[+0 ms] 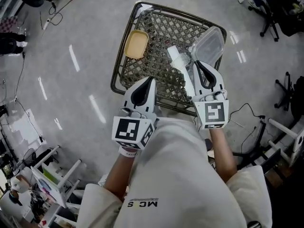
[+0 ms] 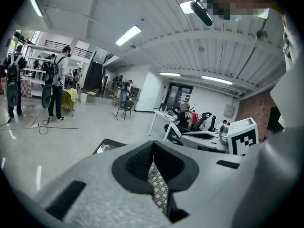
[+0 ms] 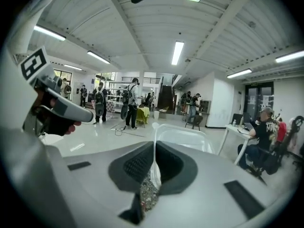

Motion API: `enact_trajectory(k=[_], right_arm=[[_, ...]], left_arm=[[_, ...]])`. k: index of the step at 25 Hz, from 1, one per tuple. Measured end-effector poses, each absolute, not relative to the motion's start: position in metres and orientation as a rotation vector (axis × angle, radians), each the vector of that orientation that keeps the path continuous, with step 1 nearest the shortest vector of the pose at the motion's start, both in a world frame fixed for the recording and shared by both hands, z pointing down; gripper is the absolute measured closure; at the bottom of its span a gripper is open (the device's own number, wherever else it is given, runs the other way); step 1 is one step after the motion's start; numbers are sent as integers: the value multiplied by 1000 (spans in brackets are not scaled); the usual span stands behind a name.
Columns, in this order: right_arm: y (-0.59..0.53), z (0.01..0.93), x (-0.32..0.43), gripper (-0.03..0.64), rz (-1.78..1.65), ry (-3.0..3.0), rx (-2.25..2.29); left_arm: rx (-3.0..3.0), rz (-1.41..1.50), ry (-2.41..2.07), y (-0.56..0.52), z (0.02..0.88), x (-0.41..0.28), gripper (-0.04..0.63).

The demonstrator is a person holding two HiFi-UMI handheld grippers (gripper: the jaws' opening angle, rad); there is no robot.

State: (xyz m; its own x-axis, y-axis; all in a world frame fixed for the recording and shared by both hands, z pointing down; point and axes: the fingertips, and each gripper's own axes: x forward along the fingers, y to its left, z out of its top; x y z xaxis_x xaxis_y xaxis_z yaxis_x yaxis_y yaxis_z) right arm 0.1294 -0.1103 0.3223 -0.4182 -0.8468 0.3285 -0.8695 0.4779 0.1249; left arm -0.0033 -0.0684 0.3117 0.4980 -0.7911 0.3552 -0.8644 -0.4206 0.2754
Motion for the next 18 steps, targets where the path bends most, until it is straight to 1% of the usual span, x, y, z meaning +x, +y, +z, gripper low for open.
enact_trajectory(k=[7,18], right_arm=[[-85,273,140,589,19,-2460,1515],[-57,260,168,589,169,-2504,1638]], left_arm=[[2353,201,-1429,-65,290,-10,569],[2407,180,-1447,-65,270,-5,569]])
